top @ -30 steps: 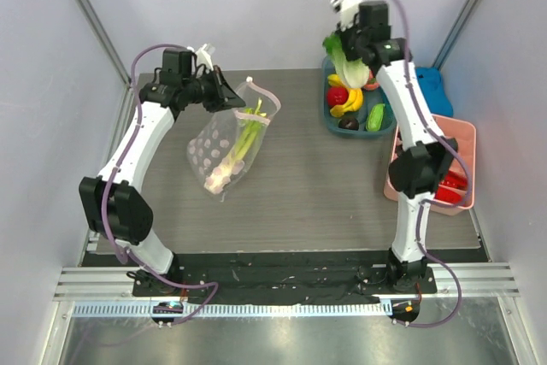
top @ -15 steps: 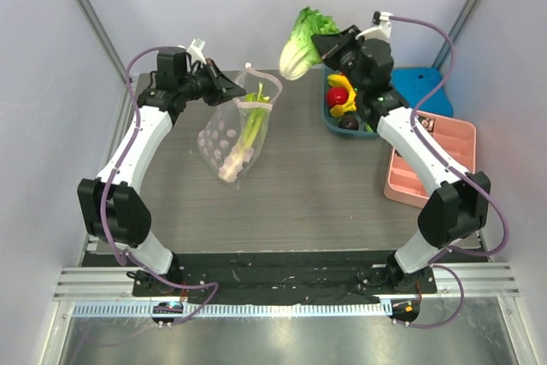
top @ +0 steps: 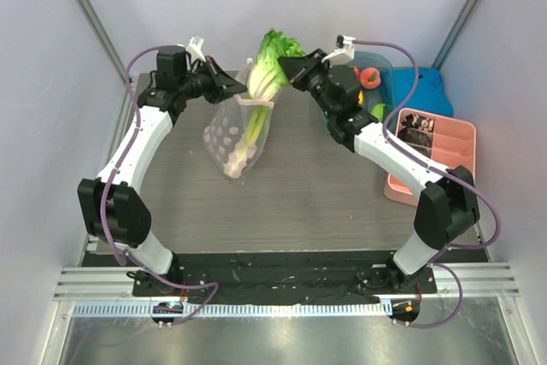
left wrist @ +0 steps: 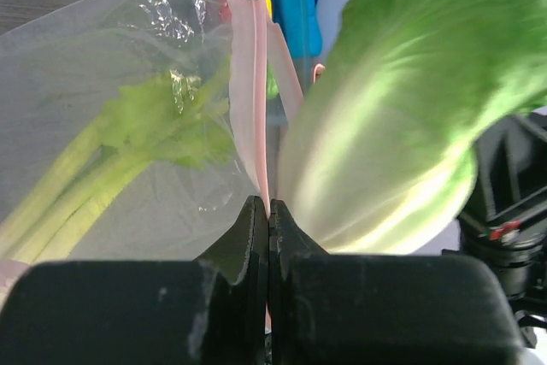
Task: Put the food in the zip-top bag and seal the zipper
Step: Place the fake vegetable in the zipper food storage bag.
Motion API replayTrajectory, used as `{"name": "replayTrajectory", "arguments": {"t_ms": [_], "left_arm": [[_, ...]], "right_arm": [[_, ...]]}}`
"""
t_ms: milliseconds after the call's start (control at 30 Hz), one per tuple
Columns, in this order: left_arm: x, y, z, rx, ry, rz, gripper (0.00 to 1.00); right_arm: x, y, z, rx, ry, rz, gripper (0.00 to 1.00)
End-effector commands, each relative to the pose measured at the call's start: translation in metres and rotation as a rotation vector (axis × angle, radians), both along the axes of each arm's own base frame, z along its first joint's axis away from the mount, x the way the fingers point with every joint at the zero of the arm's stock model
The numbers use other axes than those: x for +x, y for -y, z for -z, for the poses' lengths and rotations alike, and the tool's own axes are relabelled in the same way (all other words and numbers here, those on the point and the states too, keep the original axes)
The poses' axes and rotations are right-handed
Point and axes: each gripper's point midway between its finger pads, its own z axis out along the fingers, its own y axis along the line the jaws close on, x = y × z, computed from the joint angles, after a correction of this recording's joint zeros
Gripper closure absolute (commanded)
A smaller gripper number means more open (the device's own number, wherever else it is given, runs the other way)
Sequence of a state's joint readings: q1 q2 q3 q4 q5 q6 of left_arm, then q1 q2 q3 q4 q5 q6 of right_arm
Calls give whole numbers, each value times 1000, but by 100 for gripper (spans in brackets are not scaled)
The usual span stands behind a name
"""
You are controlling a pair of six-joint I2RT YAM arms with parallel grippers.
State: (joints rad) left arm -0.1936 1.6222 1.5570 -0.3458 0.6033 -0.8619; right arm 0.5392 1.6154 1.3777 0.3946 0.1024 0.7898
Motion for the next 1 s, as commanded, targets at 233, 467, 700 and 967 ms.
{"name": "replayTrajectory", "arguments": {"t_ms": [233,467,700,967], "left_arm": [[2,1,-32,-51,102,6,100],[3,2,-35,-65,101,-2,100],[5,3,-35,-86,91,-16,100],[5,8,-43,-111,110,-10,100]], "right_arm": [[-13,-27,33,-117,71,-11,99],[-11,-30,26,-8,19,5,99],[-27,-49,6,-32,95,-76,99],[-51,-71,64,-203,119,-99,96]]}}
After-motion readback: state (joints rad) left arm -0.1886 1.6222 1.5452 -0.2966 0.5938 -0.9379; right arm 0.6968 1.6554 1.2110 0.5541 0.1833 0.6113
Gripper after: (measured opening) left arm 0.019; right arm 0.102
